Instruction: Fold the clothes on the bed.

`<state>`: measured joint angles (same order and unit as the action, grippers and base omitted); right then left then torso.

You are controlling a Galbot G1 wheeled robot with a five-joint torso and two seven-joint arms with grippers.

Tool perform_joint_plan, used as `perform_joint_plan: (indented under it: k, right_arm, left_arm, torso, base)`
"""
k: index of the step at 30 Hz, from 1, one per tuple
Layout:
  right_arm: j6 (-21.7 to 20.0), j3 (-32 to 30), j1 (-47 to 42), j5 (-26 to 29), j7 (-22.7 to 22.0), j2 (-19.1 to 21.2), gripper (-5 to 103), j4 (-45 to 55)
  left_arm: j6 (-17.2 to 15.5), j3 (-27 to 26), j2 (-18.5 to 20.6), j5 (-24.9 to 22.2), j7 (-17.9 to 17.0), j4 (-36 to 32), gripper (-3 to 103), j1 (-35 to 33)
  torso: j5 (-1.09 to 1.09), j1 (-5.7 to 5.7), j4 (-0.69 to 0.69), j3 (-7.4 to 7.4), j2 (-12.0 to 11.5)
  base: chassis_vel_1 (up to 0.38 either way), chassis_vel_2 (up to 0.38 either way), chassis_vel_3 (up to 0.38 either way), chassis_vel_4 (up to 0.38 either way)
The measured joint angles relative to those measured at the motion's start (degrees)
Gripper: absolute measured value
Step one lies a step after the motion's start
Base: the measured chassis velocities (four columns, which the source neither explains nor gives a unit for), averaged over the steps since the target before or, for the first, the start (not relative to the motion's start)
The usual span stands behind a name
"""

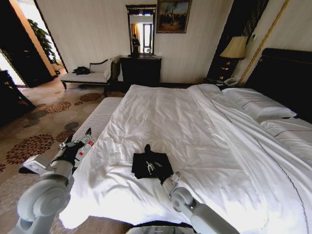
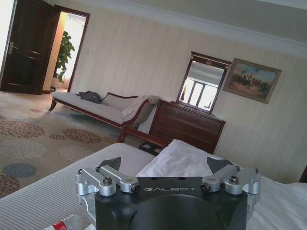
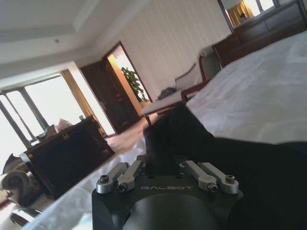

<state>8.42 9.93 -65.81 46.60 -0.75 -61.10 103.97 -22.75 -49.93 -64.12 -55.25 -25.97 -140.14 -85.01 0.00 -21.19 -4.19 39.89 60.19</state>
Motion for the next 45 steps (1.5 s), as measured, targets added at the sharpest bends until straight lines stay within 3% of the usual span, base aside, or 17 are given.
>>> perform_joint_plan:
  k: [2,5,7,8,10,17,20,38,42,45]
  right_arm:
    - [0.5,0.0,0.0,0.0,0.9,0.2,31,0.2]
    - [1.7,-0.5,-0.1,0.3,3.4,1.2,48,0.7]
    - [2.3,-1.1,-0.1,1.0,5.0,2.0,48,1.1]
    - [2.6,-1.5,0.0,1.5,5.6,2.2,59,1.3]
    - [2.7,-1.9,0.3,2.2,5.9,2.3,64,1.4]
    - [1.1,-1.4,5.6,6.9,1.9,0.0,86,-2.6]
    - [0.5,0.6,9.5,7.7,0.3,-4.2,99,-8.0]
    - [-0.9,12.1,19.5,6.1,-0.2,-15.3,100,-22.5]
    - [0.8,13.1,20.1,5.1,1.4,-16.1,100,-22.4]
    - [4.4,12.7,20.2,4.8,6.4,-14.8,100,-19.5]
  left_arm:
    - [0.0,0.1,-0.1,0.0,0.0,0.0,100,0.0]
    - [-0.1,0.3,-0.1,0.3,0.0,0.2,100,0.1]
    - [-0.1,0.4,-0.1,0.3,0.0,0.4,100,0.2]
    - [-0.1,0.4,-0.2,0.4,0.0,0.5,100,0.3]
    - [-0.1,0.5,-0.1,0.5,0.0,0.6,100,0.3]
    - [0.0,0.9,-0.1,0.8,0.0,1.0,100,0.6]
    - [0.0,0.5,0.3,0.8,0.0,1.1,100,0.6]
    - [0.2,-2.2,1.0,0.0,-0.1,2.4,100,0.5]
    - [0.3,-2.3,1.0,0.0,-0.1,2.9,100,0.6]
    - [0.5,-1.6,1.0,0.3,-0.1,3.4,100,0.8]
  torso:
    - [0.0,0.0,0.0,0.0,0.0]
    - [0.0,0.0,0.0,0.0,0.0]
    - [0.0,-0.01,0.0,0.0,0.0]
    - [0.0,0.0,0.0,0.0,0.0]
    - [0.0,0.0,-0.01,0.0,0.0]
    - [-0.01,0.0,0.0,0.0,0.0]
    - [0.0,-0.01,0.01,0.01,0.0]
    - [-0.01,0.0,0.0,0.01,0.0]
    - [-0.01,0.0,0.01,0.0,0.0]
    - [0.0,-0.01,0.01,0.01,0.0]
  base:
    - [0.0,0.0,0.0,0.0]
    - [0.0,0.0,0.0,0.0]
    - [0.0,0.0,0.0,0.0]
    - [0.0,0.0,0.0,0.0]
    - [0.0,0.0,0.0,0.0]
    - [0.0,0.0,0.0,0.0]
    - [0.0,0.0,0.0,0.0]
    - [0.0,0.0,0.0,0.0]
    - [0.0,0.0,0.0,0.0]
    - [0.0,0.0,0.0,0.0]
